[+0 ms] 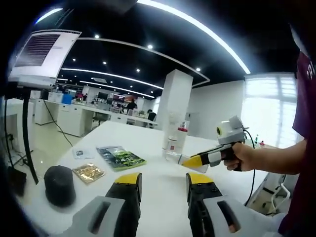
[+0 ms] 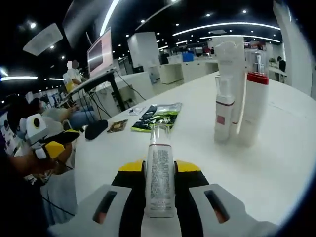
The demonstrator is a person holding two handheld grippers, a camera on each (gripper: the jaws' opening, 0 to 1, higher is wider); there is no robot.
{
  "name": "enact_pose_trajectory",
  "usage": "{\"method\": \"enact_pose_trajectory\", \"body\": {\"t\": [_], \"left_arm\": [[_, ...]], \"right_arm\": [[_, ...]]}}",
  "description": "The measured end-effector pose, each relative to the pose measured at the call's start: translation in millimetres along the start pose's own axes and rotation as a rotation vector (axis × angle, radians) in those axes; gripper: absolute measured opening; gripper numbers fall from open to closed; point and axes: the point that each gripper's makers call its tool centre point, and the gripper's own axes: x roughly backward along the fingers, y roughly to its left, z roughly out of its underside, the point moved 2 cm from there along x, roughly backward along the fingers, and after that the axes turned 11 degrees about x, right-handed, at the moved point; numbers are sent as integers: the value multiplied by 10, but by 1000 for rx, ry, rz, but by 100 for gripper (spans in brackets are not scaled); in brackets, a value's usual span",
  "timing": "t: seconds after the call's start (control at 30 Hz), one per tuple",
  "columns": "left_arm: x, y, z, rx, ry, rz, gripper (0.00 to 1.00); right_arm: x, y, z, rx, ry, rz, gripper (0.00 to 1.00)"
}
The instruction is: Arrange the skincare products in the storage area until every visible bottle or jar stands upright without overlapping.
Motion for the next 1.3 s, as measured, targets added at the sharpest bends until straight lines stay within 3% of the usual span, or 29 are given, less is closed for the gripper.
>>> {"method": "enact_pose_trajectory", "body": {"t": [0.13,0.27,0.7,1.07,1.3], "left_arm": [[47,32,-1,4,-1,-19,37],[79,87,52,11,39,-52,36],[307,200,-29,33,-9,-109,37],[234,222,-11,60,-7,-86,38],[79,190,-2,67,14,-50,38]], "right_arm": [[-97,44,-96,-5,-19,-26,20],[-166,125,-197,-20,-51,-54,20],[-325,484,-399,15,-95,-165,20],[-194,534,-459,-1,-148,-154,20],[-56,457,-360,-54,-172,-137,20]]}}
